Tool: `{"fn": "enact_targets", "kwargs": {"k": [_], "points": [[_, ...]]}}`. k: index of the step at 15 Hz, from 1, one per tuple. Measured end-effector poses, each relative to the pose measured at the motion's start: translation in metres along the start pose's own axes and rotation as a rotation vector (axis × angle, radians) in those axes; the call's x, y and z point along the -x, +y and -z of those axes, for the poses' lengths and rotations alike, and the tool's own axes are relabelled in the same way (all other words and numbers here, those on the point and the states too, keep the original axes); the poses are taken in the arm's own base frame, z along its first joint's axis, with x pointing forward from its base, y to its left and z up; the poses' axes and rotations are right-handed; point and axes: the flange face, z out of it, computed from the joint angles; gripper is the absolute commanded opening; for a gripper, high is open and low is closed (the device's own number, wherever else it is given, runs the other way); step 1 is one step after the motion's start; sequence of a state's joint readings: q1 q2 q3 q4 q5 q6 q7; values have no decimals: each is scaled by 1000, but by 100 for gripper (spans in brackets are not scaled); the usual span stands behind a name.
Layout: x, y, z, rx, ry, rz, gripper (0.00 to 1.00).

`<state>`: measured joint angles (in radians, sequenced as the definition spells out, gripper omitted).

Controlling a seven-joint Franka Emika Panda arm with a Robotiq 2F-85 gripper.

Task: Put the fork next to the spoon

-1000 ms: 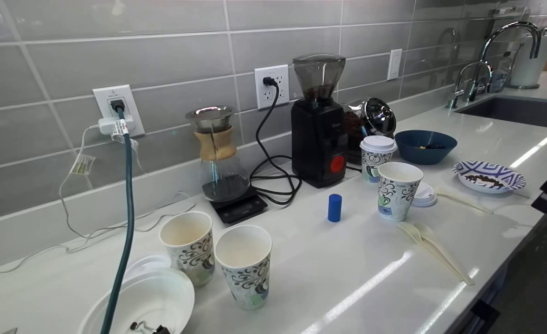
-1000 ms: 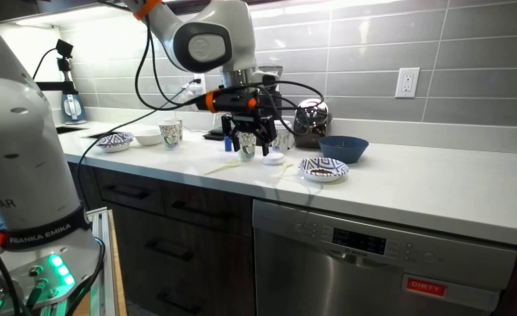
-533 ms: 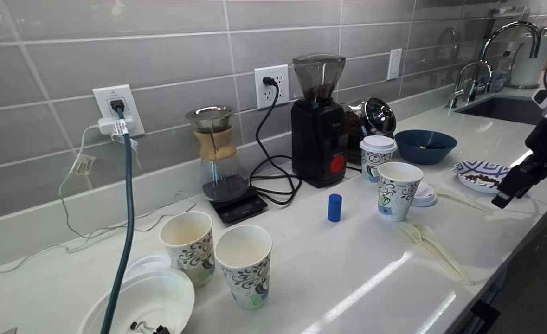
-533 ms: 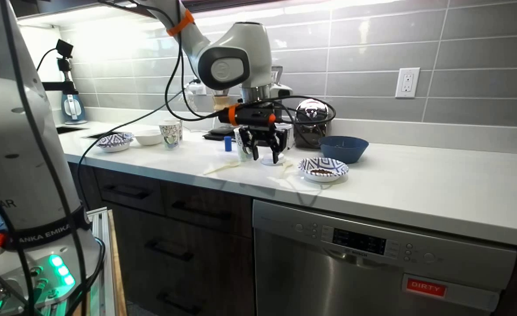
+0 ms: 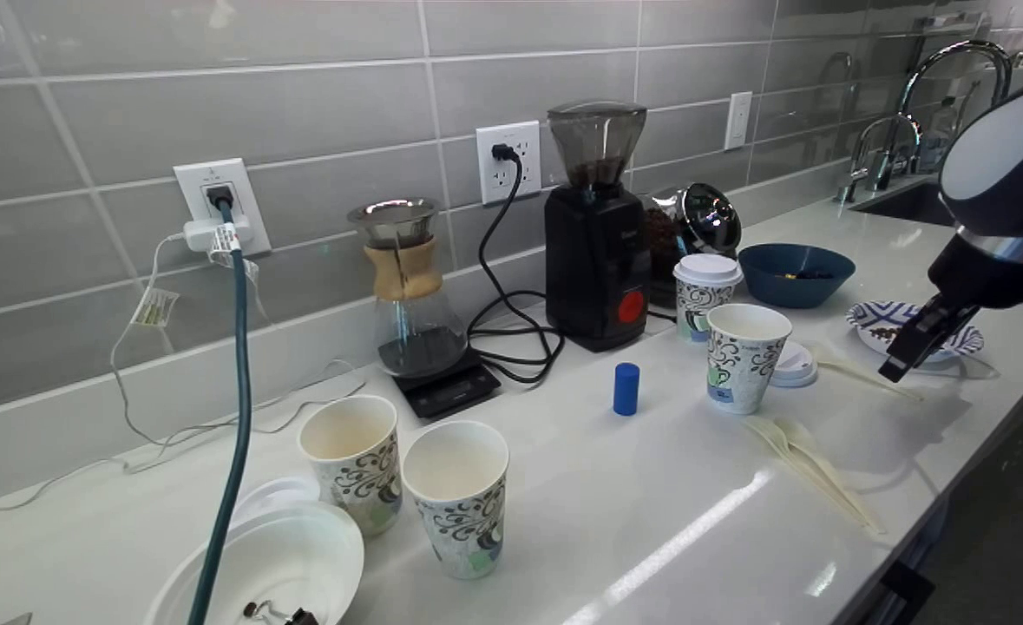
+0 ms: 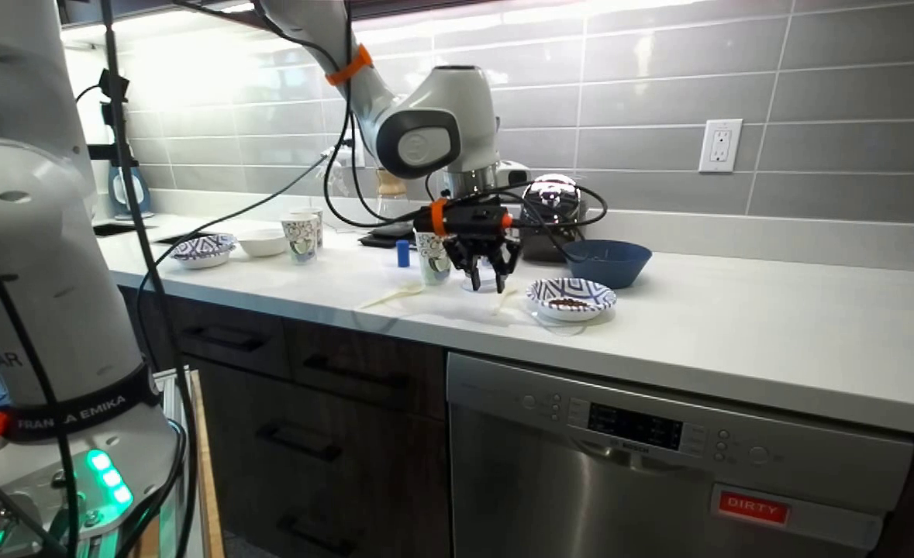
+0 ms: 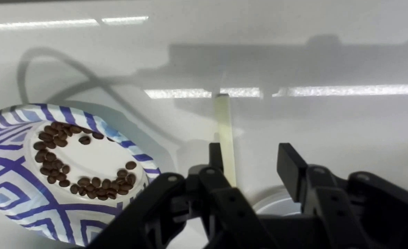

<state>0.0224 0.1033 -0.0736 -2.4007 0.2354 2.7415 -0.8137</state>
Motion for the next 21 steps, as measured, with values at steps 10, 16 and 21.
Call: {"fn": "enact_targets", "kwargs": {"k": [10,16,21], "points": [[-15,-12,-25,56,65,117,41],[-14,-7,-32,91,84,148,24],[-11,-4,-38,105,89,153,3]]}}
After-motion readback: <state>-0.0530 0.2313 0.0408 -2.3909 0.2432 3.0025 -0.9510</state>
